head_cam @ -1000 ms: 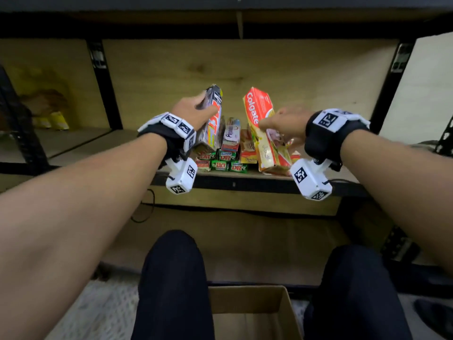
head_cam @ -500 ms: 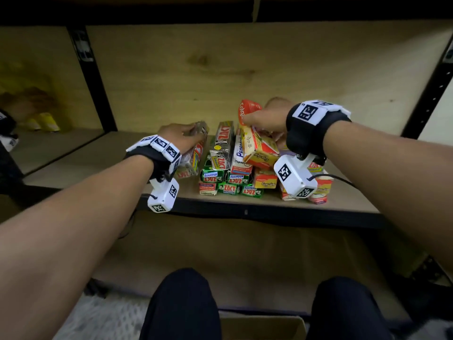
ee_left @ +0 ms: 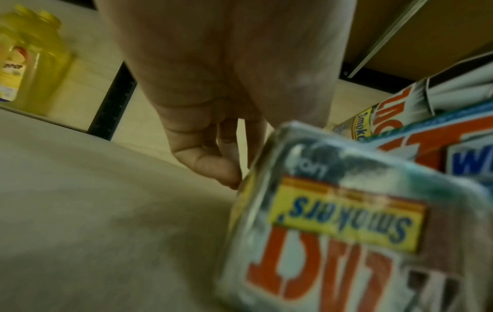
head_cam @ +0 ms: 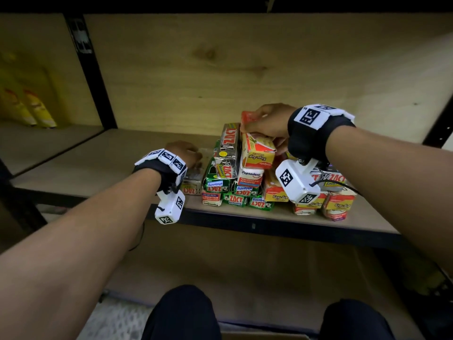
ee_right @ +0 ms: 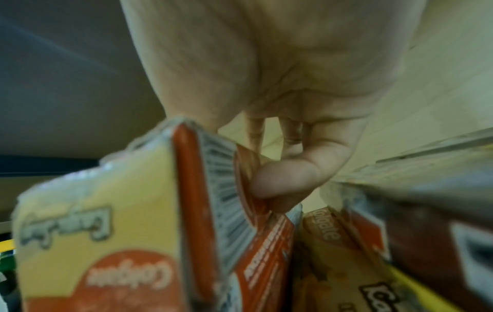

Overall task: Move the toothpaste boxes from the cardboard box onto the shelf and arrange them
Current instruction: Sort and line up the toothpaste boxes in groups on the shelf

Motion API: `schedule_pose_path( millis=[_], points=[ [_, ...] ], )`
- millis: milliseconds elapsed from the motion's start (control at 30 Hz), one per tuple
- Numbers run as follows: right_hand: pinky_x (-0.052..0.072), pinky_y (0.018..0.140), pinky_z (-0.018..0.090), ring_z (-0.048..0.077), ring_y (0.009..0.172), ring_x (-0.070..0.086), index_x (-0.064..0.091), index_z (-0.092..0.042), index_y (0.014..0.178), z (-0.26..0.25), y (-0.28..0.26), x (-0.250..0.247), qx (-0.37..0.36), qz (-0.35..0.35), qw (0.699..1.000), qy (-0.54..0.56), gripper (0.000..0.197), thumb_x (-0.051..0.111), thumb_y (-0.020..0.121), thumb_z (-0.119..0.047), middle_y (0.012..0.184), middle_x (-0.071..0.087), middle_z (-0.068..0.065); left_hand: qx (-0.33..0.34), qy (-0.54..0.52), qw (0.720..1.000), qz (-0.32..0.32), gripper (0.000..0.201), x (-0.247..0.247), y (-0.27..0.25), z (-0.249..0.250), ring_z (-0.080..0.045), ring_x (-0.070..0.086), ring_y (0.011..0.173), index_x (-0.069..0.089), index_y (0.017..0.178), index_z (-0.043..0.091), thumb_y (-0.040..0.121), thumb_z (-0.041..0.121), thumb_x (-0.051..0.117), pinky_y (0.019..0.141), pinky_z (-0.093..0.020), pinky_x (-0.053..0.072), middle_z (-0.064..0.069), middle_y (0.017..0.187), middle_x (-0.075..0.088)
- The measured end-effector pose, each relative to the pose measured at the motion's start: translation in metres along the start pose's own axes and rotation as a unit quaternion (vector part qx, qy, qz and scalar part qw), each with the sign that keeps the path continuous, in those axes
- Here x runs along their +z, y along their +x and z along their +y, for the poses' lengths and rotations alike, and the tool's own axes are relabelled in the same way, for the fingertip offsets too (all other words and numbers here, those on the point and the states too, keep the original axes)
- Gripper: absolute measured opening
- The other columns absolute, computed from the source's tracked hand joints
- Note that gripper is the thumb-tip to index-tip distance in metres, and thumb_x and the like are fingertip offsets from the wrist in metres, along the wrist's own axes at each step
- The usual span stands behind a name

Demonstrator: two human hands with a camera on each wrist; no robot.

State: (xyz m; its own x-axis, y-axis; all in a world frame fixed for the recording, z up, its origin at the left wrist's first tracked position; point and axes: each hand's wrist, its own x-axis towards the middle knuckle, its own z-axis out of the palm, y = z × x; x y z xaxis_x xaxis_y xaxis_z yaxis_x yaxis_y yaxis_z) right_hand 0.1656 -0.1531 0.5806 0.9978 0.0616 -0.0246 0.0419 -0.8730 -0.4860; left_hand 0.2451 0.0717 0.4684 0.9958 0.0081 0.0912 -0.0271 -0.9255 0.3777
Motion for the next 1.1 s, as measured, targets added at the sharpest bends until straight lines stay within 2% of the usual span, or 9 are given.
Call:
schedule_pose_path(
  millis=[133,300,500,567,633,733,800,933,1100],
  points=[
    [0.053,0.093,0.039,0.025,0.108,0.062,0.057,-0.021,0.133,0.002,-0.005,-0.001,-0.012,0.006,1.000,0.001,0.049,0.059,0.094,-0.050,0.126,0.063,0.003,-0.002,-0.038,0.999,0.005,0.032,-0.012,-0.005,0.001,-0.022,0.065,0.102,0.073,0.108,0.027,0.090,0.048,0.056,0.092,-0.031,0.052,0.002,0.117,0.070],
    [0.054,0.079,0.035,0.022,0.073,0.061,0.069,-0.016,0.116,0.009,-0.017,-0.011,0.029,0.034,0.998,0.052,0.036,0.062,0.092,-0.040,0.089,0.067,0.005,0.010,-0.080,0.996,0.024,0.031,-0.035,-0.015,0.022,-0.028,0.068,0.090,0.072,0.097,0.022,0.089,0.050,0.060,0.087,-0.039,0.057,-0.002,0.101,0.072],
    [0.055,0.093,0.040,0.027,0.089,0.068,0.065,-0.009,0.119,0.025,-0.044,-0.036,0.021,0.038,0.999,0.004,0.038,0.059,0.096,-0.038,0.107,0.072,0.010,0.083,-0.073,0.992,0.057,0.033,-0.066,-0.040,0.077,-0.020,0.067,0.076,0.073,0.092,0.022,0.089,0.050,0.057,0.079,-0.032,0.057,0.004,0.091,0.074],
    [0.060,0.077,0.039,0.025,0.086,0.070,0.067,-0.010,0.121,0.038,-0.050,-0.044,0.028,0.047,0.998,0.010,0.036,0.065,0.092,-0.033,0.103,0.071,0.008,0.107,-0.080,0.989,0.065,0.033,-0.073,-0.049,0.098,-0.020,0.068,0.076,0.073,0.089,0.022,0.087,0.051,0.057,0.076,-0.035,0.059,0.004,0.089,0.075],
    [0.052,0.053,0.025,0.017,0.071,0.066,0.067,-0.011,0.119,0.052,-0.057,-0.052,0.034,0.058,0.997,0.041,0.036,0.071,0.087,-0.027,0.092,0.068,0.003,0.127,-0.078,0.986,0.069,0.034,-0.077,-0.058,0.118,-0.021,0.068,0.080,0.074,0.088,0.021,0.087,0.050,0.058,0.076,-0.034,0.059,0.002,0.089,0.074],
    [0.046,0.046,0.019,0.013,0.066,0.062,0.067,-0.011,0.117,0.068,-0.070,-0.062,0.047,0.063,0.997,0.028,0.034,0.072,0.086,-0.023,0.095,0.067,0.005,0.168,-0.055,0.982,0.069,0.029,-0.081,-0.070,0.147,-0.019,0.062,0.083,0.074,0.096,0.020,0.091,0.043,0.057,0.074,-0.026,0.050,0.002,0.094,0.071],
    [0.051,0.053,0.025,0.018,0.071,0.064,0.068,-0.010,0.118,0.075,-0.074,-0.066,0.063,0.060,0.996,0.016,0.035,0.072,0.085,-0.024,0.099,0.067,0.006,0.199,-0.051,0.976,0.068,0.027,-0.079,-0.075,0.164,-0.015,0.063,0.084,0.074,0.098,0.020,0.091,0.040,0.058,0.075,-0.025,0.049,0.005,0.093,0.072],
    [0.056,0.093,0.044,0.029,0.101,0.068,0.069,-0.008,0.118,0.080,-0.079,-0.063,0.104,0.029,0.991,-0.082,0.038,0.064,0.092,-0.036,0.114,0.070,0.011,0.236,-0.057,0.970,0.028,0.021,-0.071,-0.081,0.191,-0.010,0.067,0.084,0.072,0.103,0.025,0.090,0.038,0.062,0.076,-0.023,0.054,0.008,0.092,0.074],
    [0.059,0.086,0.050,0.031,0.086,0.073,0.071,-0.011,0.105,0.095,-0.064,-0.050,0.133,-0.007,0.990,-0.044,0.060,0.075,0.068,-0.058,0.098,0.074,0.008,0.279,0.041,0.959,-0.012,0.031,-0.051,-0.078,0.212,-0.013,0.061,0.097,0.068,0.117,0.024,0.092,0.040,0.061,0.079,-0.020,0.043,0.008,0.103,0.064]
  ],
)
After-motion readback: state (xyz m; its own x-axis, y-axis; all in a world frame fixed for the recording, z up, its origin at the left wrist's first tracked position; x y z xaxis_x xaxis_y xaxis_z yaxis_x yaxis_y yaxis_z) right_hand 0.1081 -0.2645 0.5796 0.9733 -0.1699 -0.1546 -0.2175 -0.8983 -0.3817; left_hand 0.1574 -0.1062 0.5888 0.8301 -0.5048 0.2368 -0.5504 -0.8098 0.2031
